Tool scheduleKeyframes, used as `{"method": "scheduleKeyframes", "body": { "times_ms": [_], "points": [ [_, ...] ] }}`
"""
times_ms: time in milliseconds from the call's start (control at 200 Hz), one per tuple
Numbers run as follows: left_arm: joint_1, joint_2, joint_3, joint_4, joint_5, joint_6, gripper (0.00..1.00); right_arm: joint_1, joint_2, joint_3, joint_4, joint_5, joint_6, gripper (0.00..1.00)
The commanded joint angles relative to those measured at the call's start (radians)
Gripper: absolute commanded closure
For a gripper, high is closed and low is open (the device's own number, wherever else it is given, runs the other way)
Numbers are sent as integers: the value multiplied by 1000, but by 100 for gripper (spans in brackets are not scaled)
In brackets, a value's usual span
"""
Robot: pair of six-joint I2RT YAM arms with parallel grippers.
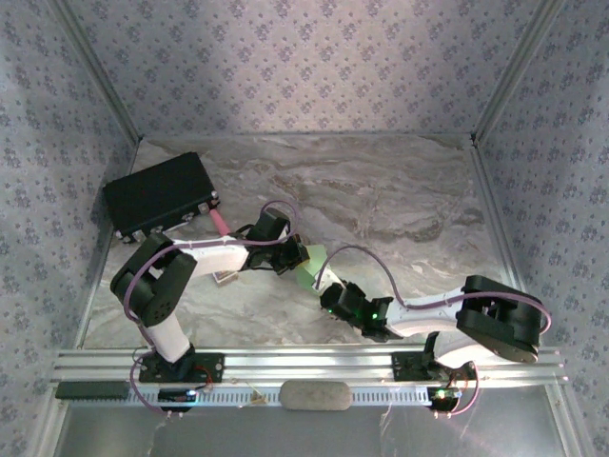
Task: Fold a paper plane with a square sheet of paper (pick it up from the middle)
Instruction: Fourth fold the wing at the center of the table.
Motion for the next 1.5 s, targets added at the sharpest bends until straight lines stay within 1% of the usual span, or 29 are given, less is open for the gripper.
{"method": "scheduleKeyframes", "body": {
  "times_ms": [0,165,240,375,540,730,1149,1294,1494],
  "points": [
    [7,2,21,-12,22,2,96,-5,-22,9,-1,-3,17,73],
    [8,2,18,-15,22,4,96,-14,-39,-16,35,-3,25,72],
    [8,2,15,-15,23,5,96,-19,-44,-15,32,-9,27,75],
    [7,2,18,-17,24,5,96,-21,-35,-9,18,-12,26,76],
    [7,2,20,-18,24,6,96,-21,-21,1,4,-19,20,74],
    [9,2,20,-20,24,7,96,-21,-18,2,4,-14,17,76],
    [8,3,24,-15,30,7,96,-20,-13,7,6,-28,15,75],
    [8,4,26,-13,28,7,96,-21,-14,9,-1,-22,14,79],
    [8,0,22,-9,27,7,96,-20,-18,9,-10,-15,26,88]
  ]
}}
